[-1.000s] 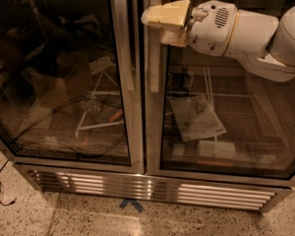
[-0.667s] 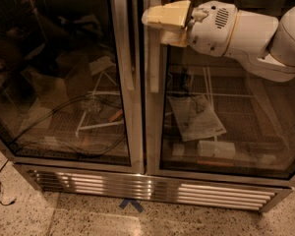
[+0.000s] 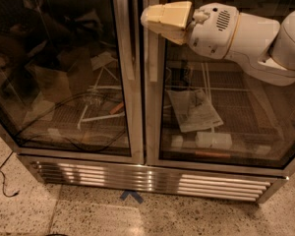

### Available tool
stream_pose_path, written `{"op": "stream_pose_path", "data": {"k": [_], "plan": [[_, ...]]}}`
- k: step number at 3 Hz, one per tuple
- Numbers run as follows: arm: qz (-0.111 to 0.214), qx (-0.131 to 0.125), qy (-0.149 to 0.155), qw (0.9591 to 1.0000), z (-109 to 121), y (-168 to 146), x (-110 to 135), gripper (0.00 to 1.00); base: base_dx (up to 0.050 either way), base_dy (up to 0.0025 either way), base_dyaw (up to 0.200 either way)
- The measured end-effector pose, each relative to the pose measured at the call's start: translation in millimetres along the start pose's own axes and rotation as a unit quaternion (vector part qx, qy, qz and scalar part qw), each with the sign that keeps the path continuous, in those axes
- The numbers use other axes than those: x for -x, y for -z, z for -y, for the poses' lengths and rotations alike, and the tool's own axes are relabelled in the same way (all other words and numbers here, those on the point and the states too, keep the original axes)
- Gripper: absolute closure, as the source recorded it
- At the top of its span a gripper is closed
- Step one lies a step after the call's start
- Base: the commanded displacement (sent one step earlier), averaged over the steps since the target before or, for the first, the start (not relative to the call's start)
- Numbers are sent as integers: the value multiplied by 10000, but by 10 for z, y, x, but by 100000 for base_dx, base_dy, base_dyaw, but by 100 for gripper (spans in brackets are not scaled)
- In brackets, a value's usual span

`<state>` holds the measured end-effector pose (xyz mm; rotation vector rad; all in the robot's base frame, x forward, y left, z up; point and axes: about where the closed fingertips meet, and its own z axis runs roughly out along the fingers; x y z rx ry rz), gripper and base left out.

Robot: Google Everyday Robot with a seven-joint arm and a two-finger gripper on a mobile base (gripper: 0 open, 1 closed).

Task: Pick orange can from top drawer and place on counter

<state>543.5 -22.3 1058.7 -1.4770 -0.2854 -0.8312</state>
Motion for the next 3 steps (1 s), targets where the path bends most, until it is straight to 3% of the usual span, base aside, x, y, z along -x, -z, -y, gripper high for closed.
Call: {"op": "stream_pose_path", "data": {"k": [3], "plan": [[-452, 157, 77, 9988, 40, 250, -25, 27, 0, 0, 0]]}}
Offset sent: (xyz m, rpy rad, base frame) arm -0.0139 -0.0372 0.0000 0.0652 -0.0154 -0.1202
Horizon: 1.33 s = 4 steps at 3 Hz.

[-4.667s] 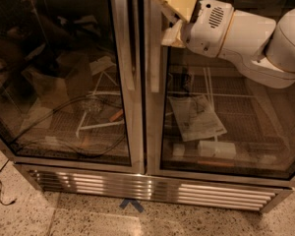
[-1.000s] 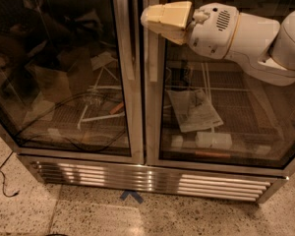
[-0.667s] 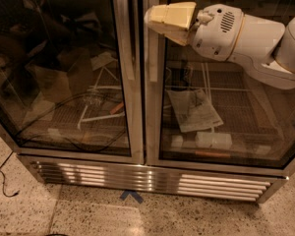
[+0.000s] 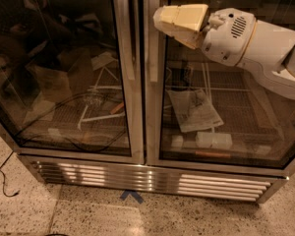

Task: Pick orange can from top drawer and place on counter

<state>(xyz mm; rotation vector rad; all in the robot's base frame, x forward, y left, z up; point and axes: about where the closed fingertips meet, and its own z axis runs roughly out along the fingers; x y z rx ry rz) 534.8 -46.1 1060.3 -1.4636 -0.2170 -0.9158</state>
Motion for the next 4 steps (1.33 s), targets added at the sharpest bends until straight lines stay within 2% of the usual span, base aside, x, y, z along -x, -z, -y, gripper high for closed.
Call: {"op": "stream_pose_path", "data": {"k": [1, 2, 3, 4], "plan": [[-9, 260, 161, 9995, -36, -5, -116, 4, 0, 0, 0], [37, 609, 314, 9976, -180, -39, -278, 0, 0, 0, 0], [56, 812, 395, 9959, -308, -68, -393, 0, 0, 0, 0], [31, 784, 321, 9964, -399, -121, -401, 0, 0, 0, 0]]}}
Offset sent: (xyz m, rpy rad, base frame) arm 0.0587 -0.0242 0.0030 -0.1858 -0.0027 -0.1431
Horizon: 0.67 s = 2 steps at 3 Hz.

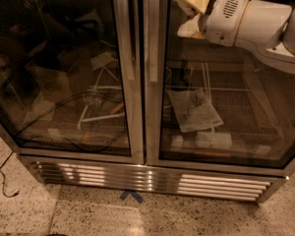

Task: Pick orange can from top drawer and place on counter

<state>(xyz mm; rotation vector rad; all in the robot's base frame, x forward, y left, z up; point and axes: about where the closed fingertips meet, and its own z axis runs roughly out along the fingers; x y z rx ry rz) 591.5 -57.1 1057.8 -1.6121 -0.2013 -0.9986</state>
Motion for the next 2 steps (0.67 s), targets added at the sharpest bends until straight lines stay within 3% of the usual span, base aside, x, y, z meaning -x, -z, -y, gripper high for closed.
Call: {"op": "stream_pose_path", "data": {"k": [2], "plan": [[74, -544, -400, 9977, 122, -81, 84, 0, 0, 0, 0]]}}
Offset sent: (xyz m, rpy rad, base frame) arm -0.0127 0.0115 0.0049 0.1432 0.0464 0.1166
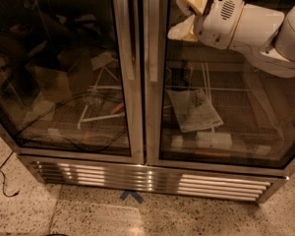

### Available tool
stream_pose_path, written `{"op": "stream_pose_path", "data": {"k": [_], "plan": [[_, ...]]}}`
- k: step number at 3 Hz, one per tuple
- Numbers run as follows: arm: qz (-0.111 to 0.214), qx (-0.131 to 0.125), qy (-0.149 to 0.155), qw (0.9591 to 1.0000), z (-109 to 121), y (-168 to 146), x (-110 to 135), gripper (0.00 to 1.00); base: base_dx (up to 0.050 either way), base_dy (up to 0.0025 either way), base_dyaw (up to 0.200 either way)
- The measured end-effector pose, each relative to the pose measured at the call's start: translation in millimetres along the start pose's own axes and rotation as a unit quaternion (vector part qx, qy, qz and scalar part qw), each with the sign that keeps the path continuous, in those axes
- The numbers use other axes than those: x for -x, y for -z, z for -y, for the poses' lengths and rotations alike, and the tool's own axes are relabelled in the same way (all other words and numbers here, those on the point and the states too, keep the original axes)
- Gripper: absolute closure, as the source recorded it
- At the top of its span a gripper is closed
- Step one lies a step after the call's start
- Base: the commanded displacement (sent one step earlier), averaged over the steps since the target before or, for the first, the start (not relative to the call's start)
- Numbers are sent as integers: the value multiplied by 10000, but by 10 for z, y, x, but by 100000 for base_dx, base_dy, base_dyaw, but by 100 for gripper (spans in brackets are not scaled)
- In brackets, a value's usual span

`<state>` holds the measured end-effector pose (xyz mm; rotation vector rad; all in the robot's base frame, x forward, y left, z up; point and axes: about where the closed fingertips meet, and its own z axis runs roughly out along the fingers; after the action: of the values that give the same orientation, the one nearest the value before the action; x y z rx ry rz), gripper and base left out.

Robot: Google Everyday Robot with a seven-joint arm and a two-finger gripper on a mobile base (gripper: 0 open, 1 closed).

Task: Pick orange can from top drawer and place on counter

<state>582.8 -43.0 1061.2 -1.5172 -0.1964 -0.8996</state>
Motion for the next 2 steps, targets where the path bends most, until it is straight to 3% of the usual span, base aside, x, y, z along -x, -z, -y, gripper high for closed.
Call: {"op": "stream_pose_path", "data": {"k": [2], "plan": [[160, -377, -149, 9991, 188, -101, 88, 0, 0, 0, 0]]}}
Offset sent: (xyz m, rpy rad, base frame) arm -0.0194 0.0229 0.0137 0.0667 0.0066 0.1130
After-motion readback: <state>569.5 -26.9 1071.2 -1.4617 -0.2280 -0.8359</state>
